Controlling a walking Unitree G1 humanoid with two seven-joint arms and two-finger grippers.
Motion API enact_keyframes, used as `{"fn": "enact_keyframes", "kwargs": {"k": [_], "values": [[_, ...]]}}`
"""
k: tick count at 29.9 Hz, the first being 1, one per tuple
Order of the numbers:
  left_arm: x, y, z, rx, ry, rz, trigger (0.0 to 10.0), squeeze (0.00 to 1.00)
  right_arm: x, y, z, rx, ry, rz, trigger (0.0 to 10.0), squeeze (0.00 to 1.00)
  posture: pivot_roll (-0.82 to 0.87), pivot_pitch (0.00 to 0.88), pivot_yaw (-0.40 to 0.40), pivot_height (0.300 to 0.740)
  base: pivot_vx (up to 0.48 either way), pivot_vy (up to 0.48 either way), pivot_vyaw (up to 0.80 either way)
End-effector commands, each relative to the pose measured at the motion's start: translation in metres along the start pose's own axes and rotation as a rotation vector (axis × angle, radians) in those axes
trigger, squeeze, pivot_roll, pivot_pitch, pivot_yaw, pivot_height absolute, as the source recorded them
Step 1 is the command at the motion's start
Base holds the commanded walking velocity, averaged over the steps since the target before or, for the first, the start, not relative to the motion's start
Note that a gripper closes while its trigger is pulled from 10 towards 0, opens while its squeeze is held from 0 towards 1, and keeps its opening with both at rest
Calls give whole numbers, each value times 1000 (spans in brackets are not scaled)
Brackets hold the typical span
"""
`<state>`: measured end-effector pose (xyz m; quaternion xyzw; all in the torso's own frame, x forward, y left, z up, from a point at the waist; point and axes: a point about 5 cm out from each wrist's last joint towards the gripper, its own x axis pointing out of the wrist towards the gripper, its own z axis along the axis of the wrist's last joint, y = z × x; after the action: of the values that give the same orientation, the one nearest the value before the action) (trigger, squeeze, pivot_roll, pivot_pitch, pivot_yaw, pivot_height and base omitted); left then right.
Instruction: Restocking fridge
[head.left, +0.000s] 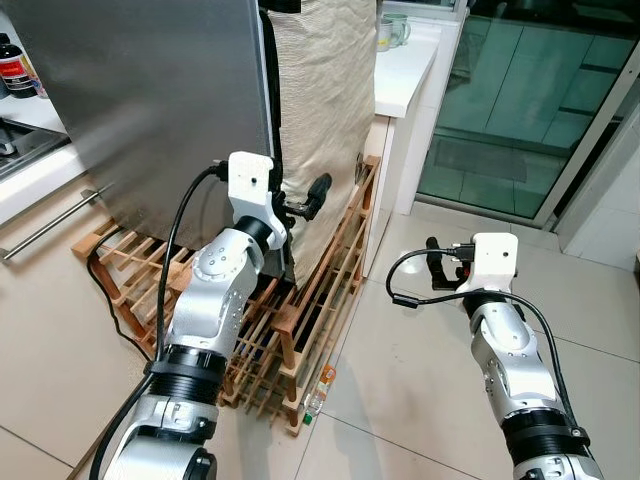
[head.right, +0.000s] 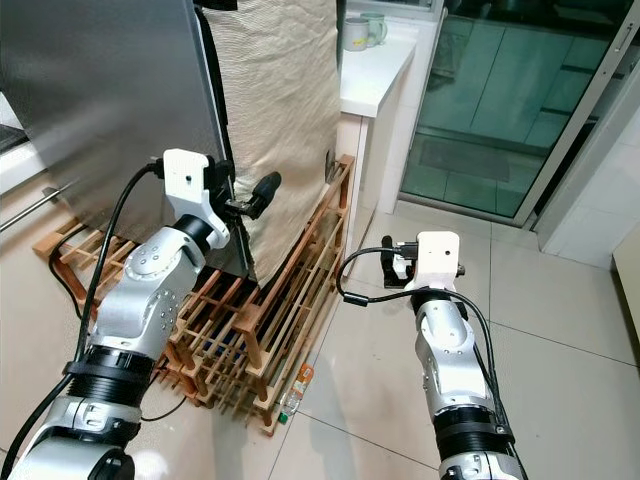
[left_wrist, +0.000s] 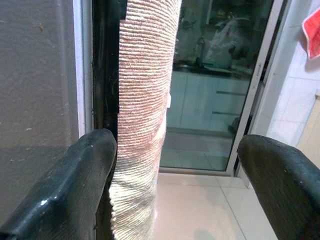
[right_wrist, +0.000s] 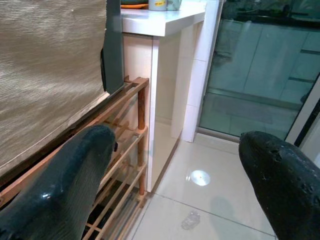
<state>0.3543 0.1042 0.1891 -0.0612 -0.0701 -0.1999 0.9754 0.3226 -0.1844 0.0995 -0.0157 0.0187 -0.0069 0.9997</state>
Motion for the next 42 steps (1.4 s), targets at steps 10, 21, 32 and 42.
{"fn": "enact_keyframes", "kwargs": {"k": [10,21,32,42], "values": [[-11,7,-17,-197,40,134,10000,0,-2,-3,-1,-3,16,2,10000,0,-182,0,29,740,0,0,0],[-12,3,-15,-110,28,104,10000,0,0,1,-2,-5,21,21,10000,0,-171,0,25,740,0,0,0],[10,-13,-10,-83,10,47,10000,0,1,3,-3,-3,22,27,10000,0,-180,0,31,740,0,0,0],[36,-25,-11,-7,66,-4,10000,0,-1,1,-3,-5,28,23,10000,0,-201,0,44,740,0,0,0]]}}
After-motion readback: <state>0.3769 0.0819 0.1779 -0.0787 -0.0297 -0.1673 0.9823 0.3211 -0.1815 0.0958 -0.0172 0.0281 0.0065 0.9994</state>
